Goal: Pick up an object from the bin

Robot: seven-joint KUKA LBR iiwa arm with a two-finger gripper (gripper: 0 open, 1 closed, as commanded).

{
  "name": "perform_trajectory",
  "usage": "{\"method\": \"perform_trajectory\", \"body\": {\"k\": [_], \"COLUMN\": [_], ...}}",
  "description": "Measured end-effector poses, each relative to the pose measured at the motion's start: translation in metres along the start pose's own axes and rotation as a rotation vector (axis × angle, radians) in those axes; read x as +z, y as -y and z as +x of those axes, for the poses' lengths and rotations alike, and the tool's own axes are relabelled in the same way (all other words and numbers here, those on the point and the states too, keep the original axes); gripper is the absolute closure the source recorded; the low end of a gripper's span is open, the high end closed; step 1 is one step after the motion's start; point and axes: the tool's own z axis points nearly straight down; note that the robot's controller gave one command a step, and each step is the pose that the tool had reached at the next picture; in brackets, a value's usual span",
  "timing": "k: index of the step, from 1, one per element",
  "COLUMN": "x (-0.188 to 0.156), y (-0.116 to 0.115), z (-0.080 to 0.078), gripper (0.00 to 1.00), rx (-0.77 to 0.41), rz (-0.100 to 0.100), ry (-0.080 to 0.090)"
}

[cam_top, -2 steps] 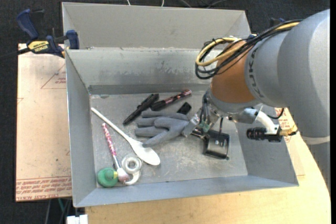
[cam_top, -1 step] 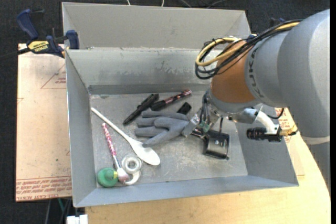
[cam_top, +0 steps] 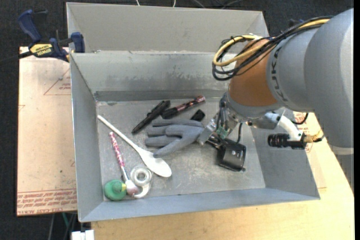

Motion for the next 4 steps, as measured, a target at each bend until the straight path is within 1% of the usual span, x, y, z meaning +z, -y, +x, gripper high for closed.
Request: {"method": "perform_trajectory", "body": {"k": [2, 3, 4], "x": [-0.031, -0.039, -0.061], "y": [0.0, -0.001, 0.001], "z": [0.0, 0.0, 0.001], "gripper": [1.0, 1.0, 1.0], "rx": [-0.003, -0.004, -0.006], "rz": [-0.001, -0.002, 0.004], "ry": [0.0, 0.001, -0.005]}}
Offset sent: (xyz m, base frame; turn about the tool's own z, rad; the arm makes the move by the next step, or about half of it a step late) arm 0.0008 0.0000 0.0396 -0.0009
